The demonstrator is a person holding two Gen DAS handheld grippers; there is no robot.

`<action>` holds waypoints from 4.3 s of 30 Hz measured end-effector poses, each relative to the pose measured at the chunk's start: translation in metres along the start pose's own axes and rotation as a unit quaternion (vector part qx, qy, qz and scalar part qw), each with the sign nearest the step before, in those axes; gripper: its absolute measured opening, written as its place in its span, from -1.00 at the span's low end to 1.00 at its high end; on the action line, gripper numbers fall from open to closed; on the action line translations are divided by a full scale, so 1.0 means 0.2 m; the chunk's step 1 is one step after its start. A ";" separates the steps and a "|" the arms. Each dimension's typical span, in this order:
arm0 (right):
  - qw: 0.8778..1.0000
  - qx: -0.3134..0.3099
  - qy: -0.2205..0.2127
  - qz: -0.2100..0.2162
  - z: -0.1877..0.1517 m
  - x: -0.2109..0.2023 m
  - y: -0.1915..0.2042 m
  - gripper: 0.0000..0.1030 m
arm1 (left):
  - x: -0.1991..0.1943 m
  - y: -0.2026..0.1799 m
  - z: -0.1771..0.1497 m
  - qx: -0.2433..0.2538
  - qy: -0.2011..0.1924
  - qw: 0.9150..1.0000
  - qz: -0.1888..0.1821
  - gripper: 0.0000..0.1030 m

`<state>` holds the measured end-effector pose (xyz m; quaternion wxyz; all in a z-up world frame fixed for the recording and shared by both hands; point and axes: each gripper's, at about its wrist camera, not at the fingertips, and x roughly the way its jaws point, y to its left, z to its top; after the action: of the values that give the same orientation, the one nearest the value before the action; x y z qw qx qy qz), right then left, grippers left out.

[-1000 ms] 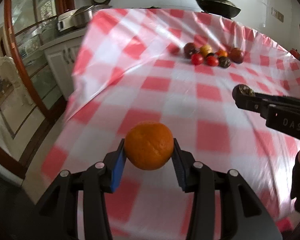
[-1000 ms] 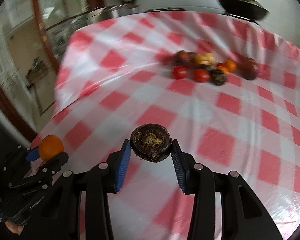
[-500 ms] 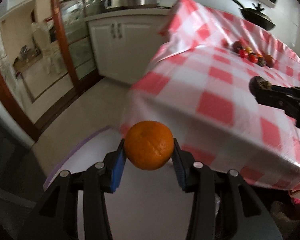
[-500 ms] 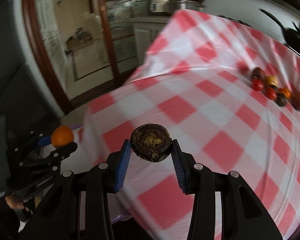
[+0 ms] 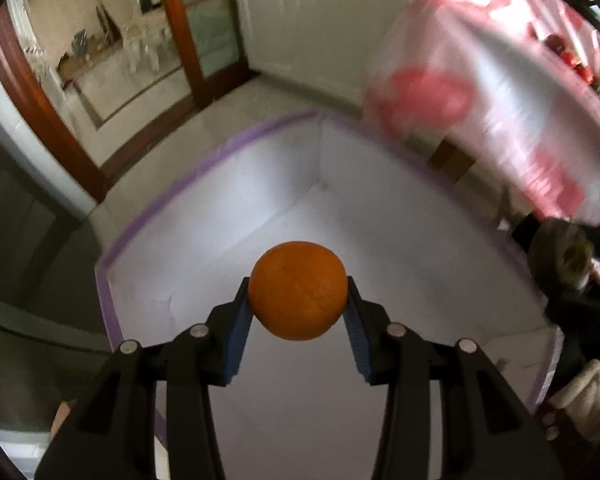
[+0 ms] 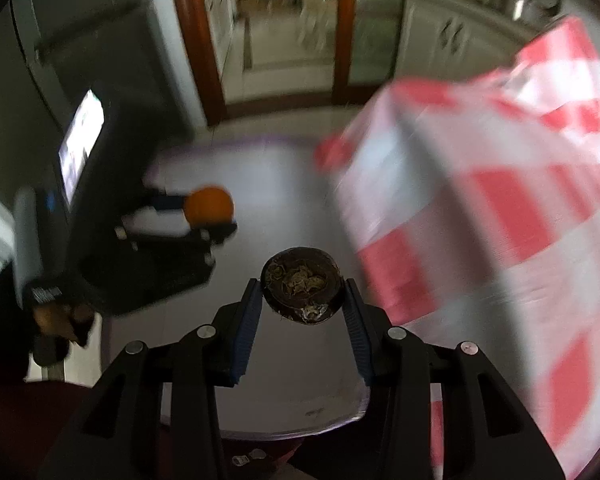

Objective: Organize fruits
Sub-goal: 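Carry the orange and passion fruit to the white box and release both, then move both open tools back over the fruit cluster on the table, then grasp the red apple with the right tool while the left tool grasps a red tomato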

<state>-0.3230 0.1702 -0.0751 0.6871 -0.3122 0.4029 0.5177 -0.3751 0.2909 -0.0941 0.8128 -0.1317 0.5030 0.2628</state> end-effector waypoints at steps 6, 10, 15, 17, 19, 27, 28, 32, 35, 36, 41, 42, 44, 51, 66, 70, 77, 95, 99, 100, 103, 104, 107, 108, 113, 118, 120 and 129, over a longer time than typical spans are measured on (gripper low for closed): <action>0.997 -0.008 0.081 0.011 -0.04 0.32 0.05 -0.19 | 0.14 0.04 -0.10 0.002 0.042 0.999 0.014 -0.12; 0.994 -0.026 0.108 0.011 -0.06 0.42 0.10 -0.19 | 0.19 0.05 -0.13 0.000 0.058 0.998 0.020 -0.11; 0.994 -0.031 0.107 0.015 -0.05 0.41 0.08 -0.14 | 0.18 0.07 -0.10 -0.007 0.054 0.998 0.023 0.10; 0.995 -0.025 0.100 0.018 -0.06 0.36 0.06 0.03 | 0.17 0.07 -0.10 -0.011 0.050 0.998 0.022 0.28; 0.996 -0.017 0.090 0.024 -0.07 0.32 0.05 0.17 | 0.14 0.07 -0.09 -0.010 0.041 0.999 0.028 0.47; 0.999 0.000 0.038 0.036 -0.07 0.07 0.02 0.22 | 0.00 0.06 0.00 -0.022 -0.024 0.999 0.030 0.56; 0.999 0.001 0.032 0.038 -0.07 0.04 0.02 0.22 | -0.05 0.06 0.03 -0.027 -0.047 0.998 0.034 0.61; 0.999 0.003 -0.021 0.048 -0.04 -0.18 0.00 0.29 | -0.21 0.03 0.15 -0.025 -0.116 0.991 0.057 0.84; 0.997 0.004 -0.076 0.033 -0.08 -0.41 -0.06 0.43 | -0.38 -0.04 0.28 -0.009 -0.171 0.984 0.055 0.90; 0.995 0.008 -0.094 0.028 -0.09 -0.49 -0.09 0.44 | -0.42 -0.06 0.32 -0.005 -0.186 0.981 0.051 0.97; 0.976 0.068 -0.204 -0.039 -0.24 -0.92 -0.38 0.69 | -0.64 -0.35 0.51 0.044 -0.256 0.966 0.021 0.97; 0.971 0.082 -0.216 -0.053 -0.28 -0.96 -0.44 0.69 | -0.67 -0.45 0.54 0.060 -0.262 0.963 0.009 0.97; 0.960 0.127 -0.233 -0.092 -0.36 -1.07 -0.63 0.69 | -0.69 -0.60 0.59 0.082 -0.265 0.960 -0.018 0.97; 0.904 0.301 -0.218 -0.212 -0.70 -1.20 -1.34 0.69 | -0.54 -1.31 0.87 0.152 -0.188 0.960 -0.141 0.97; 0.788 0.542 -0.165 -0.242 -1.01 -0.99 -2.72 0.69 | -0.11 -2.14 1.24 0.125 -0.098 0.957 -0.241 0.97; 0.782 0.554 -0.161 -0.236 -0.94 -0.95 -2.92 0.69 | -0.11 -2.12 1.25 0.117 -0.088 0.957 -0.252 0.97; 0.795 0.534 -0.126 -0.258 -0.71 -0.81 -3.17 0.68 | -0.10 -2.16 1.25 0.131 -0.083 0.962 -0.224 0.97; 0.792 0.539 -0.118 -0.260 -0.71 -0.79 -2.93 0.20 | -0.09 -2.18 1.26 0.148 -0.079 0.963 -0.212 0.97; 0.791 0.542 -0.137 -0.250 -0.80 -0.84 -2.70 0.20 | -0.08 -2.21 1.25 0.179 -0.076 0.962 -0.191 0.97; 0.790 0.541 -0.141 -0.251 -0.84 -0.85 -2.67 0.20 | -0.08 -2.23 1.25 0.192 -0.073 0.962 -0.183 0.97; 0.779 0.545 -0.160 -0.267 -0.88 -0.89 -2.59 0.21 | -0.08 -2.23 1.25 0.192 -0.073 0.962 -0.182 0.97; 0.775 0.546 -0.167 -0.272 -0.93 -0.91 -2.58 0.21 | -0.08 -2.21 1.25 0.183 -0.074 0.963 -0.184 0.97; 0.775 0.544 -0.173 -0.272 -0.91 -0.88 -2.57 0.21 | -0.07 -2.18 1.29 0.154 -0.070 0.971 -0.171 0.97; 0.778 0.545 -0.171 -0.261 -0.91 -0.87 -2.59 0.21 | -0.06 -2.17 1.31 0.146 -0.070 0.973 -0.167 0.97; 0.777 0.552 -0.176 -0.246 -0.96 -0.90 -2.59 0.21 | 0.02 -2.18 1.50 0.145 -0.084 0.979 -0.116 0.81; 0.782 0.547 -0.176 -0.244 -0.94 -0.89 -2.58 0.21 | 0.09 -2.28 1.62 0.175 -0.083 0.974 -0.116 0.58; 0.783 0.547 -0.175 -0.241 -0.94 -0.89 -2.59 0.21 | 0.09 -2.32 1.64 0.183 -0.085 0.972 -0.124 0.44; 0.783 0.547 -0.175 -0.237 -0.94 -0.88 -2.59 0.22 | 0.07 -2.36 1.67 0.166 -0.097 0.969 -0.156 -0.27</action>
<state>0.1077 -0.2095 -0.0042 0.9025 0.1266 0.4044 0.0767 0.1445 0.0648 0.0238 0.8991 -0.0455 0.4316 0.0567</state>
